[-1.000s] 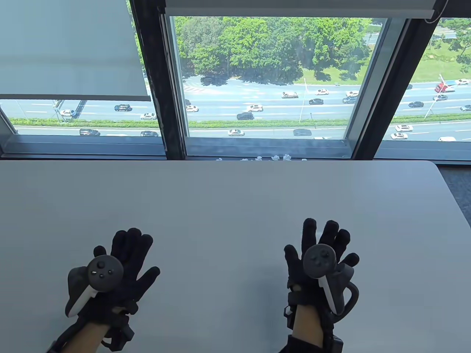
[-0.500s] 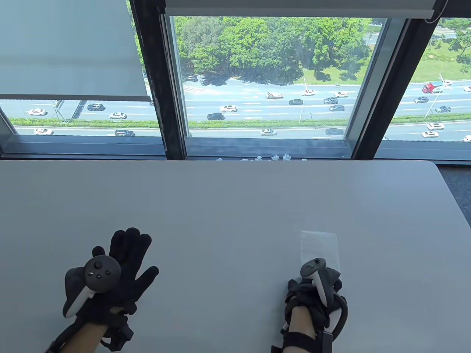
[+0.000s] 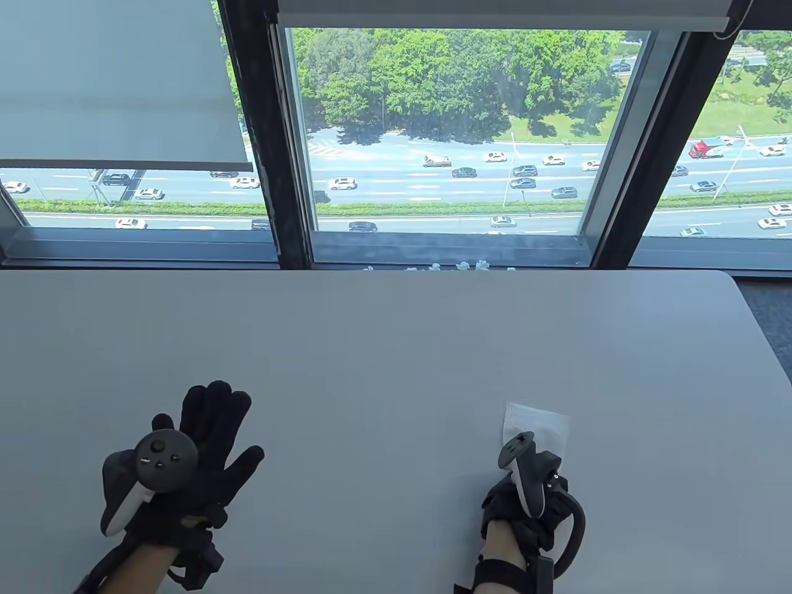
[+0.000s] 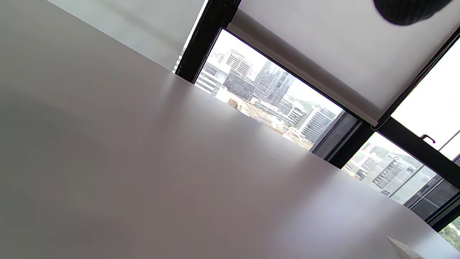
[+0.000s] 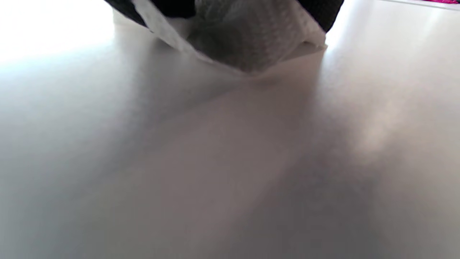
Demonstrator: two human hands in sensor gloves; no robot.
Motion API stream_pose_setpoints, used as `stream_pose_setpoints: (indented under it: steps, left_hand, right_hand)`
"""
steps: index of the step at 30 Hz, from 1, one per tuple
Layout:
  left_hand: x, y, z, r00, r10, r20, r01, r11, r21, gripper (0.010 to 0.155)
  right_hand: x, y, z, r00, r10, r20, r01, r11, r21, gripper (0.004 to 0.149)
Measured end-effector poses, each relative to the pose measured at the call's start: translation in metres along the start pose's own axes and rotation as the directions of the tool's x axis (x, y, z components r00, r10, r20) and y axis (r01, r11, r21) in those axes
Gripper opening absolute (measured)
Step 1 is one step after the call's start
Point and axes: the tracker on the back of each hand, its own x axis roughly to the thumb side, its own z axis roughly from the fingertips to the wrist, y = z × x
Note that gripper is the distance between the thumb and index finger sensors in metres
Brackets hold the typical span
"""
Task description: Squeeze kitchen paper into compact ball
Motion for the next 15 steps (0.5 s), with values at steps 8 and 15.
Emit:
stream_pose_setpoints:
  steps: [8, 15]
  left_hand:
    - [0.0, 0.001, 0.001, 1.0, -0.002, 0.006, 0.001, 1.0, 0.007, 0.078]
    - [0.002, -0.005, -0.003, 1.0, -0.016, 0.018, 0.016, 0.999, -0.031, 0.081]
  right_hand:
    - [0.003, -0.001, 0.002, 1.0, -0.018, -0.006, 0.018, 1.0, -0.015, 0.035]
    - [0.033, -0.04, 0.025, 0.856, -0.447, 0.259, 0.391, 0.889, 0.239, 0.034]
